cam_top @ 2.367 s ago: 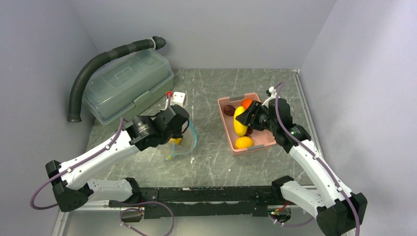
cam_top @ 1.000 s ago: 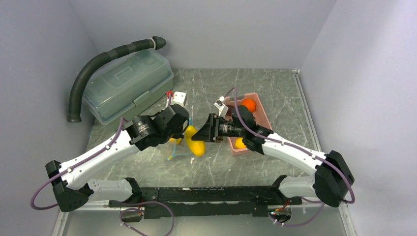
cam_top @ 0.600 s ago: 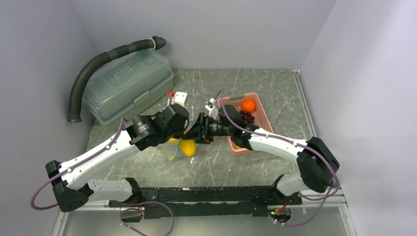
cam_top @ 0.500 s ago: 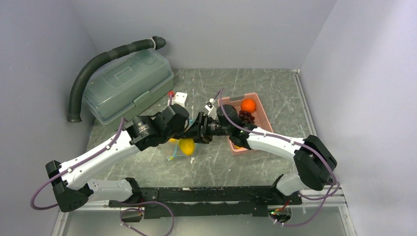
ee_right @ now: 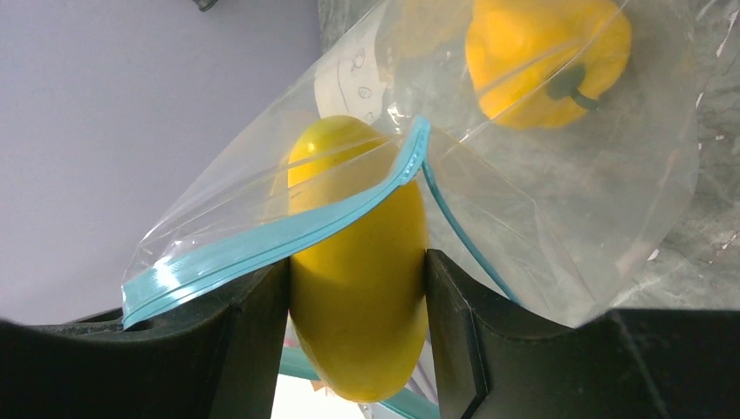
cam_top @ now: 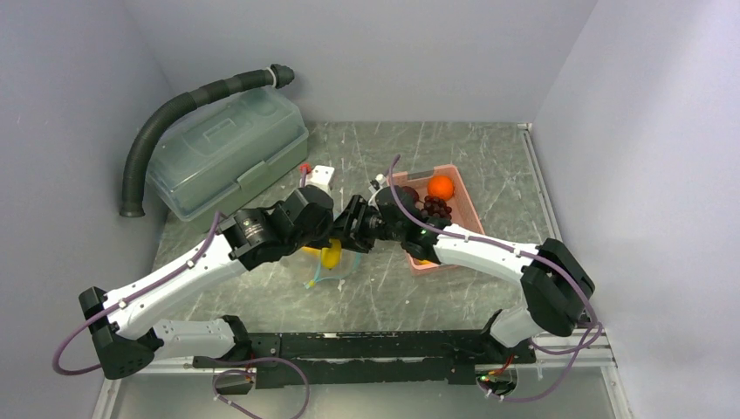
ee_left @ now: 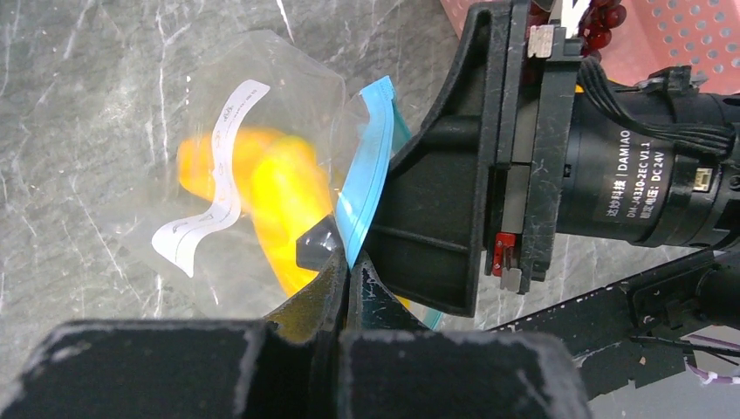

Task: Place the food in the zip-top bag and seal the zipper
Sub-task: Place the fake fruit in the zipper food storage bag.

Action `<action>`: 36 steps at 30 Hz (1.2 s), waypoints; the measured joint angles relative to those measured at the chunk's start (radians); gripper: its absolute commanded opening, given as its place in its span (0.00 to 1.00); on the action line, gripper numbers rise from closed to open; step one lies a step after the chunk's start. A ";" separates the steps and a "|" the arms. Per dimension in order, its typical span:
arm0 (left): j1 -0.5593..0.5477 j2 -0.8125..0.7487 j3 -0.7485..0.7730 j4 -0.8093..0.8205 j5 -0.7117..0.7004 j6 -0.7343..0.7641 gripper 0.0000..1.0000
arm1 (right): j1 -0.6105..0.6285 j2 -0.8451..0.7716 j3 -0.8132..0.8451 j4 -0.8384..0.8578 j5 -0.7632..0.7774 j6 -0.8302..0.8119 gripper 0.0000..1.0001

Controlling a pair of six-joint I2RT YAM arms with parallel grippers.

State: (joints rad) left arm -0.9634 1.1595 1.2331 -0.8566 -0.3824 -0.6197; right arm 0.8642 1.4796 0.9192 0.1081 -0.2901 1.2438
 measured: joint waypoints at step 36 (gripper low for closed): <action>0.005 -0.050 0.001 -0.019 -0.027 -0.001 0.00 | 0.058 0.026 0.090 -0.160 0.202 -0.074 1.00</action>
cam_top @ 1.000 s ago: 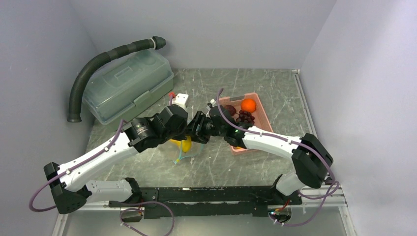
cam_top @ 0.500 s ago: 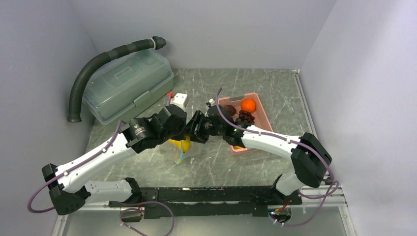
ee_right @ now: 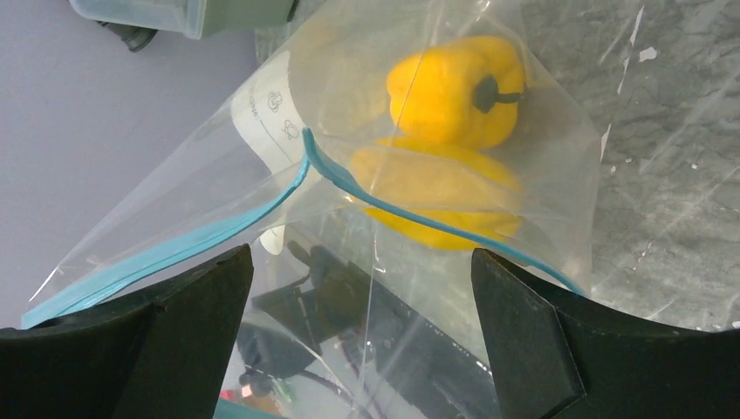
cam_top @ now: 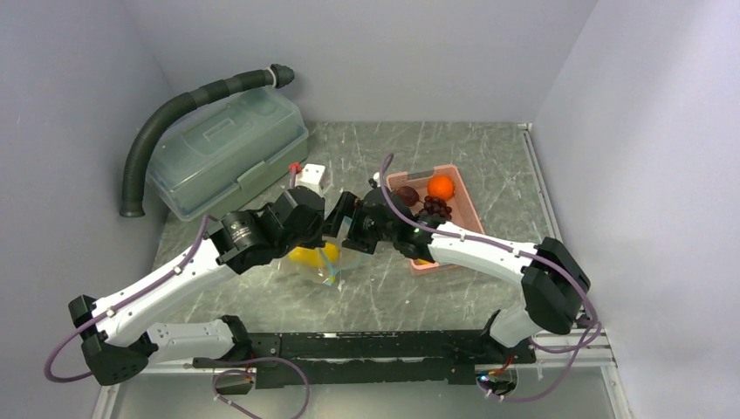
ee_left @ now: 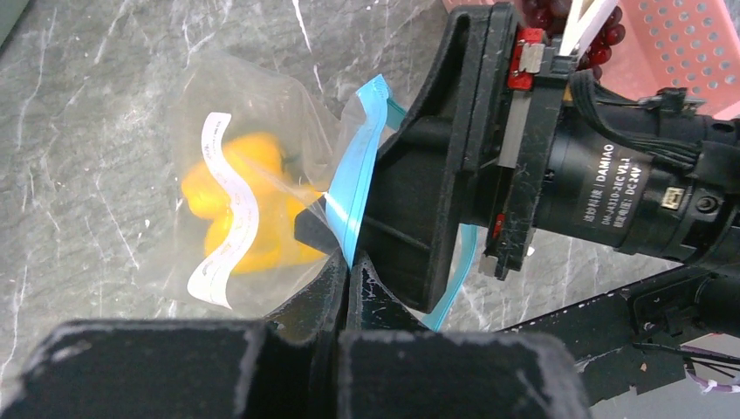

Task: Place the food in the zip-top bag and seal the zipper
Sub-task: Pick up the fake fruit from the bin.

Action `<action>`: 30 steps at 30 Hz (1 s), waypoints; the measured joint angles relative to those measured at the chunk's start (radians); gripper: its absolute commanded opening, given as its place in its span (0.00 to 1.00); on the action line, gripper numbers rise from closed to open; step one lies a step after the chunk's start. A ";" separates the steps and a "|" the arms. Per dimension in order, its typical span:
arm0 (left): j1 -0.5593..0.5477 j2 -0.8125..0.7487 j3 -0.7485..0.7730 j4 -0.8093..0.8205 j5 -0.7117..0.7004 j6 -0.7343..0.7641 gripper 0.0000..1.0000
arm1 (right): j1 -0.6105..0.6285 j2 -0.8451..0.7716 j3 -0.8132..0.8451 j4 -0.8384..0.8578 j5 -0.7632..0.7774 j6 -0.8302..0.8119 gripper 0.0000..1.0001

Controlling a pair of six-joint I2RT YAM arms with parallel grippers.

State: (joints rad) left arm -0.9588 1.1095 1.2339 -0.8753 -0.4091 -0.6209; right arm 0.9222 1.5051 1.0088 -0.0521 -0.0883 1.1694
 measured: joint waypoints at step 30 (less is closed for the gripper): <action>-0.001 -0.002 0.000 -0.053 -0.044 0.004 0.00 | -0.030 -0.383 0.082 -0.452 0.399 -0.381 0.96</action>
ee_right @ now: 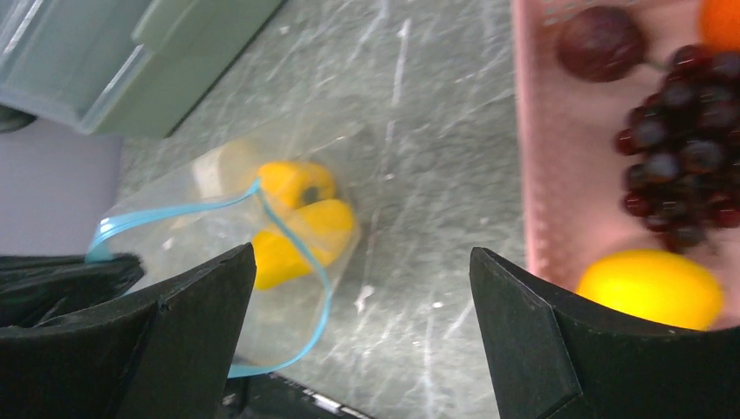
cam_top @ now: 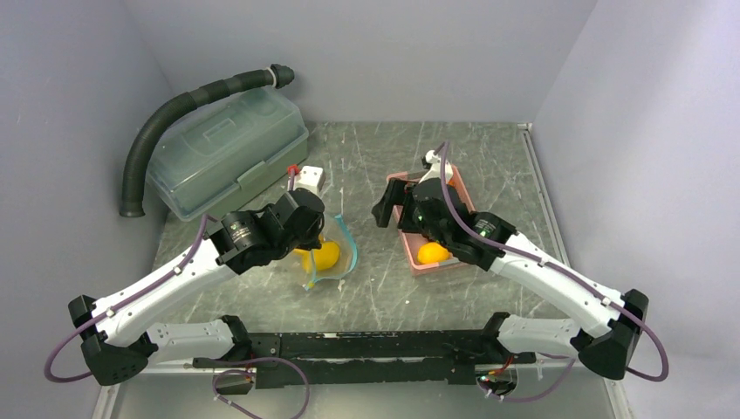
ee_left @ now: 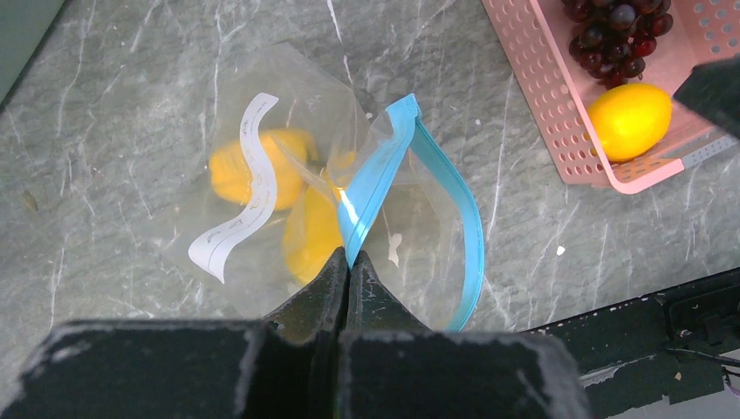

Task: Place the food in the zip-top bag and seal the zipper
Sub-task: Pick up the fake fruit from the bin.

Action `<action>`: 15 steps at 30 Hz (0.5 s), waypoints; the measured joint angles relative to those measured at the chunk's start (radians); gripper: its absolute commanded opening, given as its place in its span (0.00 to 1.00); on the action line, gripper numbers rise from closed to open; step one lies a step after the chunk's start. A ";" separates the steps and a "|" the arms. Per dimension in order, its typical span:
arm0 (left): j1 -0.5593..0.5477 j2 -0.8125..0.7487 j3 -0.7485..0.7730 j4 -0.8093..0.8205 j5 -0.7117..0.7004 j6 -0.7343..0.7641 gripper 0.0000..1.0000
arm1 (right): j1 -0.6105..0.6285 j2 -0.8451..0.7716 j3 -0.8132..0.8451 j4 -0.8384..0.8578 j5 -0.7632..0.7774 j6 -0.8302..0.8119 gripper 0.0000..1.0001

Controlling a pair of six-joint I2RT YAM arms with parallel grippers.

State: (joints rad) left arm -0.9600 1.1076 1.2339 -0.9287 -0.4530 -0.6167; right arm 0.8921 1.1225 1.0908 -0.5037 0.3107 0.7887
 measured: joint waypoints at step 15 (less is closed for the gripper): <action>0.000 0.000 0.000 0.003 -0.001 0.015 0.04 | -0.264 0.109 0.049 -0.109 0.095 -0.229 0.99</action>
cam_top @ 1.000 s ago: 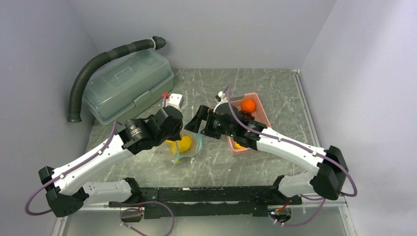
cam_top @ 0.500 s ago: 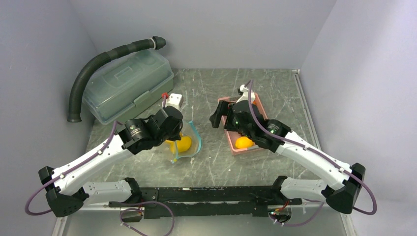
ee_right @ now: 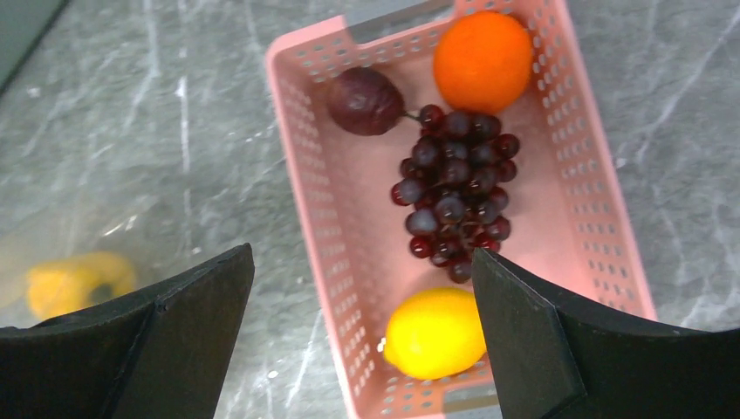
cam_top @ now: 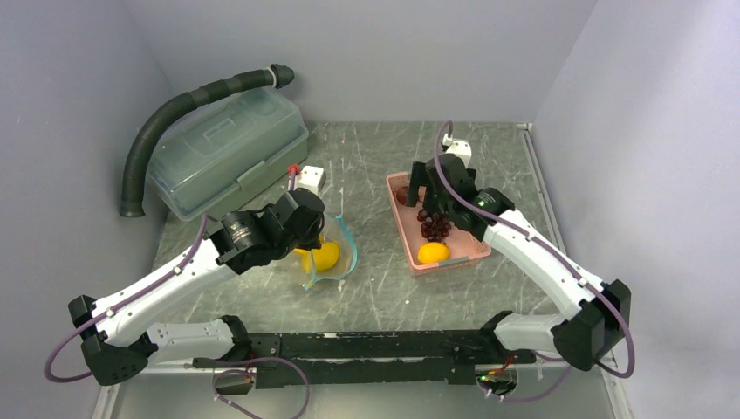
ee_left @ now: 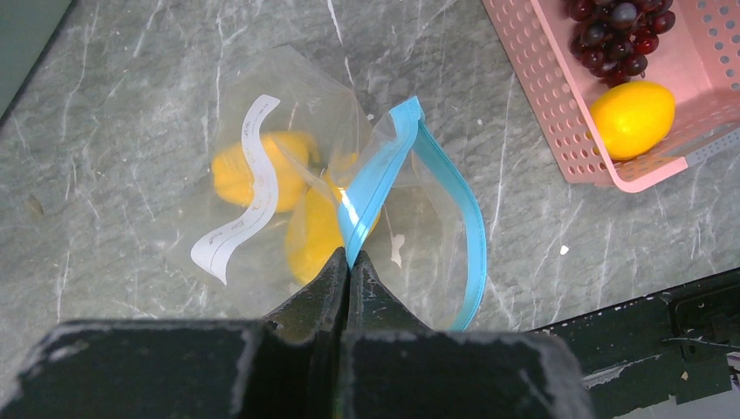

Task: Place the food in the zip-top bag and seal the zipper
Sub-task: Pick up the fake fruit from the bin.

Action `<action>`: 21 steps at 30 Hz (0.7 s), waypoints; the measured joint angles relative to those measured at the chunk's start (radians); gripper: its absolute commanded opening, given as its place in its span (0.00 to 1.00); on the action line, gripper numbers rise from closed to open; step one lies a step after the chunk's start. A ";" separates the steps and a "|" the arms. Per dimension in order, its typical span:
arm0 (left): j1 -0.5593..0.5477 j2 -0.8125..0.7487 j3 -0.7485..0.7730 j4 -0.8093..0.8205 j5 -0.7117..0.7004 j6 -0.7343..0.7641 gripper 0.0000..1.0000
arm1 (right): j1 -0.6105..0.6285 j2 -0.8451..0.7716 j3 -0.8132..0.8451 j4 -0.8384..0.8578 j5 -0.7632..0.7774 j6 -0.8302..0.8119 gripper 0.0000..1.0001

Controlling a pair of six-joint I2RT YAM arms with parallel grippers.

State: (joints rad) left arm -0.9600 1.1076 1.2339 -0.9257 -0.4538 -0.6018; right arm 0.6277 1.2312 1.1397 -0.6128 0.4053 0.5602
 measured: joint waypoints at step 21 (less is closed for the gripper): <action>0.000 0.000 0.000 0.001 0.000 0.015 0.03 | -0.207 0.378 0.099 0.058 -0.002 -0.168 0.99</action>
State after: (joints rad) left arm -0.9600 1.1076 1.2339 -0.9249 -0.4538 -0.5865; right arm 0.4206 1.6096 1.2385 -0.5552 0.4030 0.3923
